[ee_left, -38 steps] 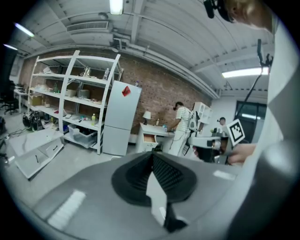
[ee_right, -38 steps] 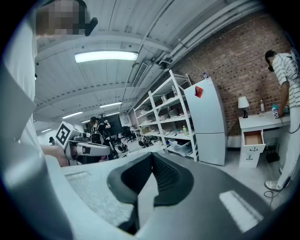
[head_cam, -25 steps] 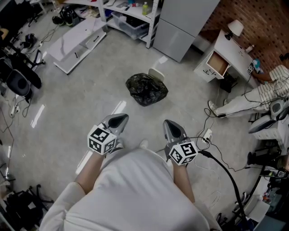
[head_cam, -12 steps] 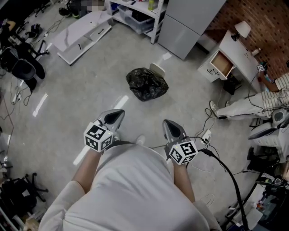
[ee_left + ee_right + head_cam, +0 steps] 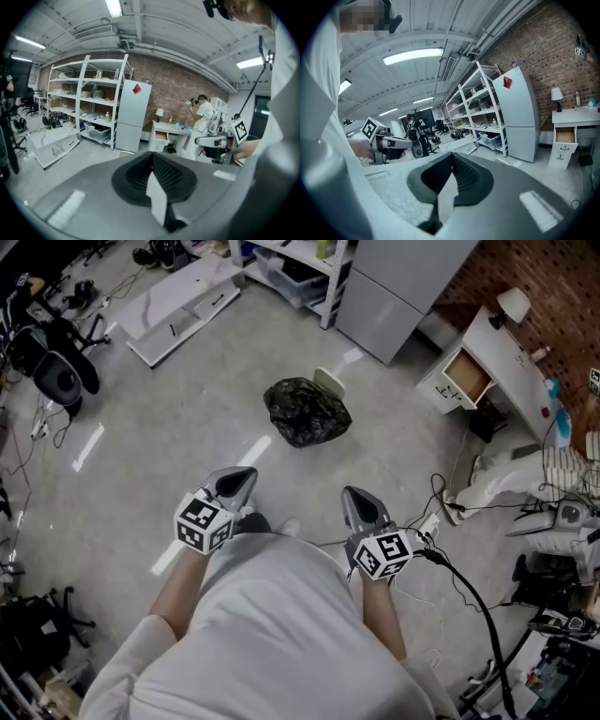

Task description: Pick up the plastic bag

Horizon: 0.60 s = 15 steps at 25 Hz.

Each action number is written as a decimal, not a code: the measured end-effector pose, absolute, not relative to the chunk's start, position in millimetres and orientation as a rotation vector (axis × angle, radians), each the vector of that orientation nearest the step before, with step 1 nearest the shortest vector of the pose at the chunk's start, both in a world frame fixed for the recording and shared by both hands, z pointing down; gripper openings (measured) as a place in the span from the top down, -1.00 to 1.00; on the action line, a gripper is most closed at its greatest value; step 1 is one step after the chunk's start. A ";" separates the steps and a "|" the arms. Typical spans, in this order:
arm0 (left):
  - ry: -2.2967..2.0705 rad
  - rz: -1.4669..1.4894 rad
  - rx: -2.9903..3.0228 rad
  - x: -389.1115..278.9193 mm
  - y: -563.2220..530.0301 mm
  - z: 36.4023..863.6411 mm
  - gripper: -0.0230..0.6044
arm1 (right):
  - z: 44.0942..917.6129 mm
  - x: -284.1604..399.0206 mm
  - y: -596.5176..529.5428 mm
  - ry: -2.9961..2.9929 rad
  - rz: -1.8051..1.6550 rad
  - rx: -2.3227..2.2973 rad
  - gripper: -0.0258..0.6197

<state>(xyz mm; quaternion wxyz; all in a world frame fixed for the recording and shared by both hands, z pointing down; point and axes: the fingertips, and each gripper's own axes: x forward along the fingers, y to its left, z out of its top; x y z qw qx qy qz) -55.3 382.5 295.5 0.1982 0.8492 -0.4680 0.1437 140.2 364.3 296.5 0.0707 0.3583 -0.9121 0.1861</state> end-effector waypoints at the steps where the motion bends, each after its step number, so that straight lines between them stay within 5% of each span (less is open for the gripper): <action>1: -1.308 0.400 2.373 -54.3 381.5 295.9 0.92 | 296.6 141.3 362.7 -2.744 0.562 1.081 0.92; 15: -1.265 0.419 2.410 -55.2 318.2 297.3 0.92 | 304.7 147.2 318.1 -2.699 0.580 1.160 0.92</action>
